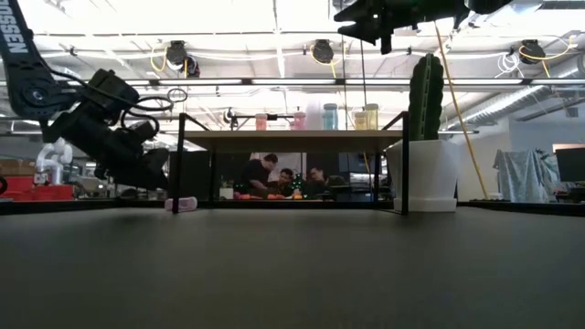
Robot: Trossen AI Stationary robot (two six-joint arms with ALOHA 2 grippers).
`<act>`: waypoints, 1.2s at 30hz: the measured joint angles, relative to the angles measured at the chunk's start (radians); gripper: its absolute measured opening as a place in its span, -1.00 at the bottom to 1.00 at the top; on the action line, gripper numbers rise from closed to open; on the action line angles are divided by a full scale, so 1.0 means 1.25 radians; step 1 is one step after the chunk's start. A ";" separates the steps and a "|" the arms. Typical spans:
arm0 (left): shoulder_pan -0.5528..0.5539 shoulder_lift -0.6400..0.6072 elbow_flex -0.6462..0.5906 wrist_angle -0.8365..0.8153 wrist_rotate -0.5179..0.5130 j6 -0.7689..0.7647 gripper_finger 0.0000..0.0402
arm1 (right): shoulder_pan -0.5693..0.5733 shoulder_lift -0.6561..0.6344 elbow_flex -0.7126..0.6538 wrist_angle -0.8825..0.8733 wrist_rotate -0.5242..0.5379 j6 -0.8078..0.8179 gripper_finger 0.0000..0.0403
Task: Pick and place medicine bottles onto shelf by color
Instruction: Put the purple pill bottle on the shelf aligned with the other purple pill bottles
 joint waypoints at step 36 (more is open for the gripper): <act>-0.104 0.103 0.018 -0.013 -0.103 0.192 0.12 | 0.000 -0.004 0.000 -0.031 -0.047 -0.038 -0.18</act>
